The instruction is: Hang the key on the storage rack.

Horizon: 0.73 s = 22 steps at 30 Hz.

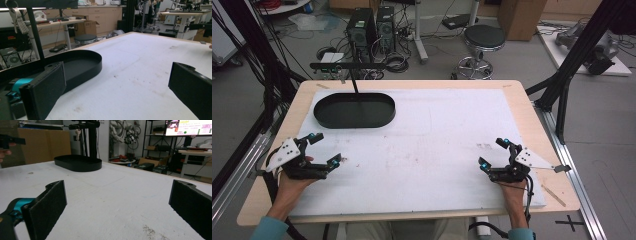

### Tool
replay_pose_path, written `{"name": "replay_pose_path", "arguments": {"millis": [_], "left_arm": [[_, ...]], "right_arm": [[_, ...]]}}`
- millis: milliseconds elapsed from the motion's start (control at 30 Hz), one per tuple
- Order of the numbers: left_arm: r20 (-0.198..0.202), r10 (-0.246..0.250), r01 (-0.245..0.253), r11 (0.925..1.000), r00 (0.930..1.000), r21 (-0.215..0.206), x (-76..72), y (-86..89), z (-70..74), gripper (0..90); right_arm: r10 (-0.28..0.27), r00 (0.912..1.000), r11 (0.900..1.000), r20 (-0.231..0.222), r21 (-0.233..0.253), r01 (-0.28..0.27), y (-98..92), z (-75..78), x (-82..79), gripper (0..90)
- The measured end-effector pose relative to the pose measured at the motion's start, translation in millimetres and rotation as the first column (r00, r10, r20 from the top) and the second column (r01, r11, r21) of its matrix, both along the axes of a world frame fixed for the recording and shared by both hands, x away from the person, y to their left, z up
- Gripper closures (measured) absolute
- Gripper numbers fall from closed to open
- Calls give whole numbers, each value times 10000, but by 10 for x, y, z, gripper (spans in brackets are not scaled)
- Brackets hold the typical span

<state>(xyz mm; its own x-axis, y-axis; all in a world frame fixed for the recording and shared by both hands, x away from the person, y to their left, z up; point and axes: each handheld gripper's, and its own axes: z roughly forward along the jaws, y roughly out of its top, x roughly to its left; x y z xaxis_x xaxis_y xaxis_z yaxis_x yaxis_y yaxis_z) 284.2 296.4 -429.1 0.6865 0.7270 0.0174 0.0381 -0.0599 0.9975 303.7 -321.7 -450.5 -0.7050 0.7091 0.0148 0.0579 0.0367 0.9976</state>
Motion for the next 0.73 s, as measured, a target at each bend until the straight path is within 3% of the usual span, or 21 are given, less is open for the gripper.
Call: {"name": "replay_pose_path", "arguments": {"millis": [267,333,433,600,733], "left_arm": [[401,223,-194,9972,9989,-722,-167,38,-199,17],[320,372,-346,9962,9988,-798,-168,55,-241,17],[193,508,-491,9956,9985,-800,-171,67,-297,17],[450,520,-476,9944,9976,-941,-198,73,-311,17],[454,578,-542,9956,9973,-768,-195,67,-307,17]], "right_arm": [[-16,10000,10000,55,-30,16,0,1,2,5],[-15,10000,10000,64,-27,16,1,0,3,5],[-29,10000,10000,61,-31,29,1,1,2,5],[6,10000,10000,-2,-5,-6,-2,1,2,5],[-28,10000,10000,69,-32,28,1,0,1,5]]}}
